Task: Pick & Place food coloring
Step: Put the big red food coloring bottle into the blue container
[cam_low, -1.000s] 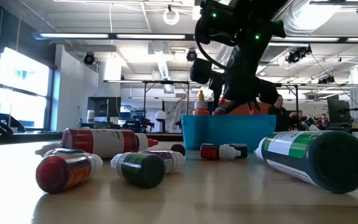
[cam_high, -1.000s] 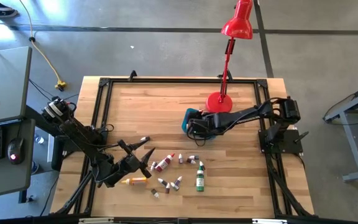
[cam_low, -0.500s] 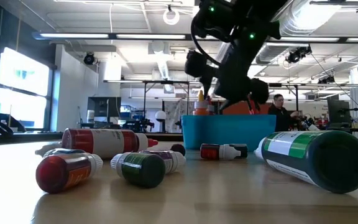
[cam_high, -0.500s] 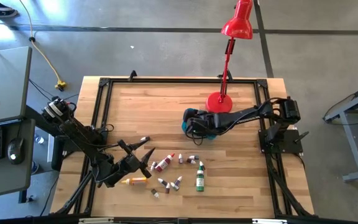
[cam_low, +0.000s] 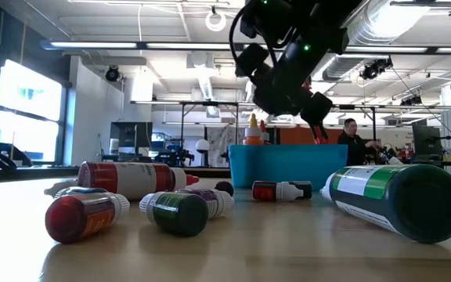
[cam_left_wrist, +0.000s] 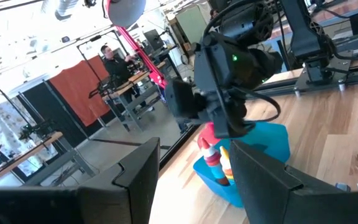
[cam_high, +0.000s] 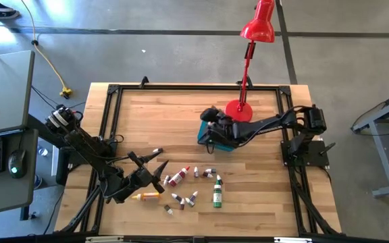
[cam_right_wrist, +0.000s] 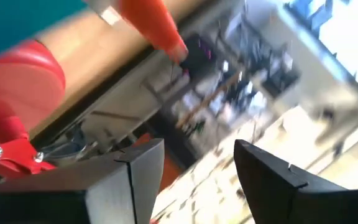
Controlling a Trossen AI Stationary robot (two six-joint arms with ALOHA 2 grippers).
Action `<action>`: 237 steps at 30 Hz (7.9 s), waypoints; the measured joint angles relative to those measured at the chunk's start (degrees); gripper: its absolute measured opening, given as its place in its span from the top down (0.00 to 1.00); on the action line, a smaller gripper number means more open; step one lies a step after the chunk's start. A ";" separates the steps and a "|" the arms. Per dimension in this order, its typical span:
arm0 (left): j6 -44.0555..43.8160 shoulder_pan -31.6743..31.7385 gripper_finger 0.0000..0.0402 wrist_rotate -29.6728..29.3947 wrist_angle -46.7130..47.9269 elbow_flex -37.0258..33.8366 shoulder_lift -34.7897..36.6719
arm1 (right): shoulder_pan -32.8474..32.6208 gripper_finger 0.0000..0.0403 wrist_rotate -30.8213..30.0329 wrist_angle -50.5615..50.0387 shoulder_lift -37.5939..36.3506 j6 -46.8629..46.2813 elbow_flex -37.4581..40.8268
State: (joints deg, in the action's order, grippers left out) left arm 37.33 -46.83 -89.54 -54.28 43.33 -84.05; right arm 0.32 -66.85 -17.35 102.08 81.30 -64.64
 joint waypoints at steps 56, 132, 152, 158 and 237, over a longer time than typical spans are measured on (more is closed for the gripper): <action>0.01 0.00 0.53 -0.11 7.31 0.02 -0.02 | -22.62 0.70 72.03 -7.23 -1.06 -168.82 -0.02; -78.48 19.71 0.53 65.60 49.31 0.00 -3.39 | -25.62 0.70 73.30 -11.11 -1.13 -151.81 0.00; -81.12 35.95 0.53 86.21 75.40 10.95 -4.71 | -19.59 0.70 56.33 -26.69 -17.86 -121.57 0.00; -81.55 35.95 0.53 87.66 77.36 14.12 -9.43 | -21.50 0.70 35.07 -27.86 -25.20 -119.80 0.00; -74.65 35.95 0.67 91.95 89.85 23.85 -23.47 | -27.02 0.70 23.74 -28.15 -24.24 -121.31 0.00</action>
State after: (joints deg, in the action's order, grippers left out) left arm -37.32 -10.87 2.42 35.57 67.18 -107.53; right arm -26.70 -43.11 -45.50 77.84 -40.01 -64.64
